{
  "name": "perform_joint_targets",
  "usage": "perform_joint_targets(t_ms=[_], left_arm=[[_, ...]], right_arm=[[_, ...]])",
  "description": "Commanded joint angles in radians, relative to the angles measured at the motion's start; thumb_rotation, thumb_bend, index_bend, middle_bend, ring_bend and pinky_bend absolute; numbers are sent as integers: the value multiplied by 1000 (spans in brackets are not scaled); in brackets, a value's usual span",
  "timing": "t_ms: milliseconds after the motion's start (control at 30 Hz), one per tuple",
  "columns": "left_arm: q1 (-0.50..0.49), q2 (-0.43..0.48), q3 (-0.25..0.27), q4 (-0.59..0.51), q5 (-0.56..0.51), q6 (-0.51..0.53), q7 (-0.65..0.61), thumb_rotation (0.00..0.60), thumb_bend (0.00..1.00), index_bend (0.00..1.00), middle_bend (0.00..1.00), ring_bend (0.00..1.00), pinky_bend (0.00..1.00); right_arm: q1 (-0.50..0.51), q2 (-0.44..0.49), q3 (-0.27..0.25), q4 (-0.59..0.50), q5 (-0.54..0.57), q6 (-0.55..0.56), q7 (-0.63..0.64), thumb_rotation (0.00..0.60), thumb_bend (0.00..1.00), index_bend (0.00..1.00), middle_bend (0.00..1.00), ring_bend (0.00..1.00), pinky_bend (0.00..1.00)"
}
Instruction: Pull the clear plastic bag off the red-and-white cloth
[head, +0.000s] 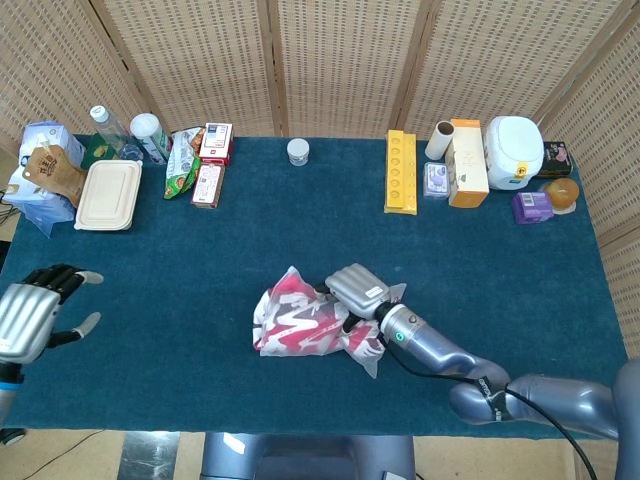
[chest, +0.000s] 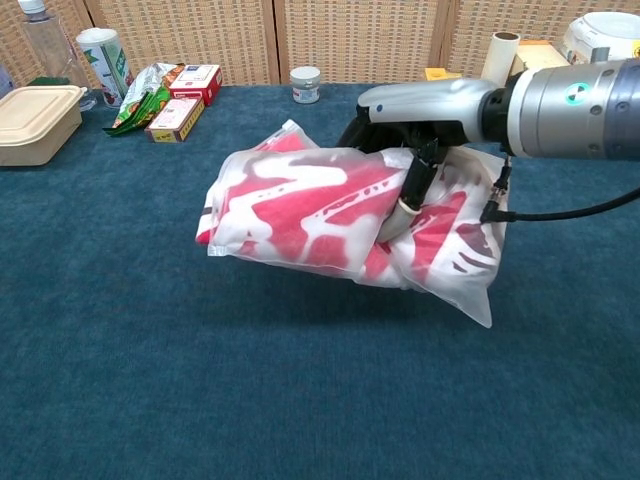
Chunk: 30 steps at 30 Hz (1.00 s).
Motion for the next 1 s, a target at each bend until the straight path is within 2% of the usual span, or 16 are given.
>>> perform_joint_targets(t_ms=[33,167,233,333,400,567,1000], left_arm=[[-54,9,-16,-10,45,-38,29,595,238,389,503,395,417],[-144,9,-28,-16,121,-103,62,596,238,403,687,562,537],[-176,3,-29,-12,153,-122,70,600,239,412,805,675,658],[-232,-14,-26,1,193,-166,69,600,244,453,922,783,761],[-258,-20,-23,5,202,-193,69,600,250,469,963,823,793],[-323,-51,-15,19,227,-251,80,600,256,475,989,851,814],[-426,-150,13,91,281,-258,16,600,256,476,989,857,841]], right_arm=[[-23,30,11,-13,-66,-31,95,600,145,781,885,1000,1000],[-27,33,14,-9,-106,-51,184,600,146,781,885,1000,1000],[-27,33,15,-5,-122,-54,212,600,146,781,885,1000,1000],[-27,33,16,2,-147,-60,264,600,147,781,887,1000,1000],[-27,34,16,5,-162,-61,290,600,147,781,889,1000,1000],[-29,35,12,15,-200,-56,353,600,148,781,891,1000,1000],[-26,28,-16,36,-287,-39,481,600,148,781,891,1000,1000]])
